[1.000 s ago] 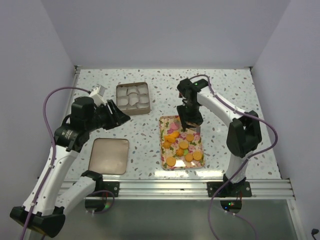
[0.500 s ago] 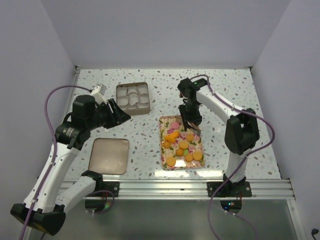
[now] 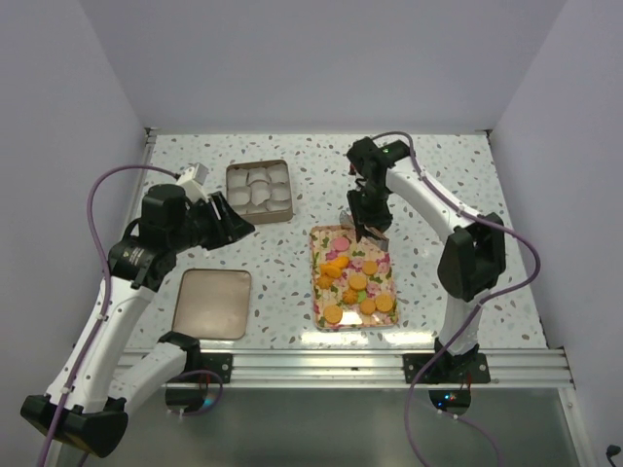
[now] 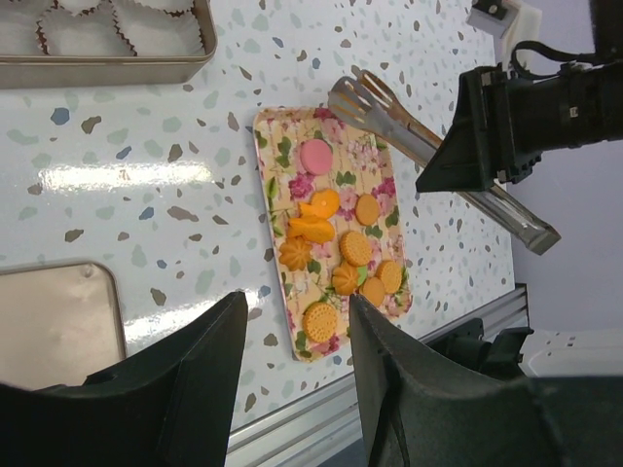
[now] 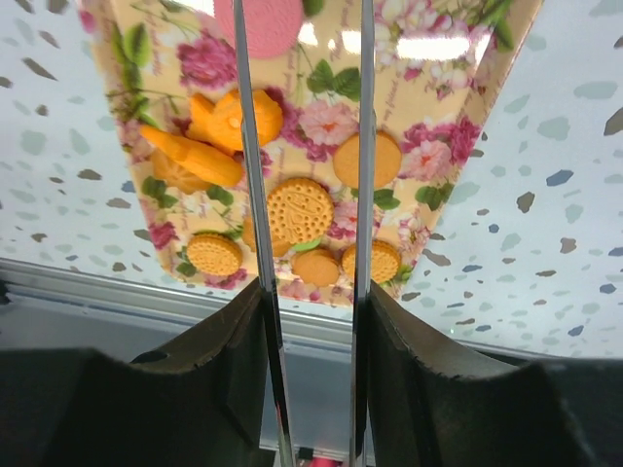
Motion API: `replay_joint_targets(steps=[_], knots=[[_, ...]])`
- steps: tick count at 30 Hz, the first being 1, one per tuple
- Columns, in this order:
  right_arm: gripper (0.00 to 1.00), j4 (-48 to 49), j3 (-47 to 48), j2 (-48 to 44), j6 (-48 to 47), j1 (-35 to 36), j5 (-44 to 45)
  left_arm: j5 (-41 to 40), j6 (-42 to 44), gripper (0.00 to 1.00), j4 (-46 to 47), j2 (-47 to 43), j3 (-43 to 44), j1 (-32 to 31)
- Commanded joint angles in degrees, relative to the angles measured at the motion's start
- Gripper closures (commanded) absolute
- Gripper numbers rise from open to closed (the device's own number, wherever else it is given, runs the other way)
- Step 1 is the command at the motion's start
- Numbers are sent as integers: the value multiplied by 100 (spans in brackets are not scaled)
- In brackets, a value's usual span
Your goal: Pack the cookies
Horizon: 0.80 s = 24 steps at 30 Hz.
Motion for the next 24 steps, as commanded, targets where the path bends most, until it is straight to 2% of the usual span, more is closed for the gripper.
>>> replay_joint_targets(steps=[1,6,9,12,14,16,24], knots=[[64,-450,632,-163,-74,-28,-220,12,154,49,54,-36,235,10],[65,-634,1450,-23,40,-2,-658,-120,216,49,1,-9,358,10],[65,-801,2319,319,110,60,-879,-155,233,49,-34,17,428,10],[65,-959,3564,907,198,200,-1178,-208,225,49,-95,17,516,10],[65,-986,3998,1424,277,297,-1467,-278,207,48,-166,-53,534,10],[66,-820,4341,1681,444,394,-1670,-331,181,47,-244,-114,569,10],[69,629,4606,2560,1173,412,-2504,-471,102,46,-649,-264,762,10]])
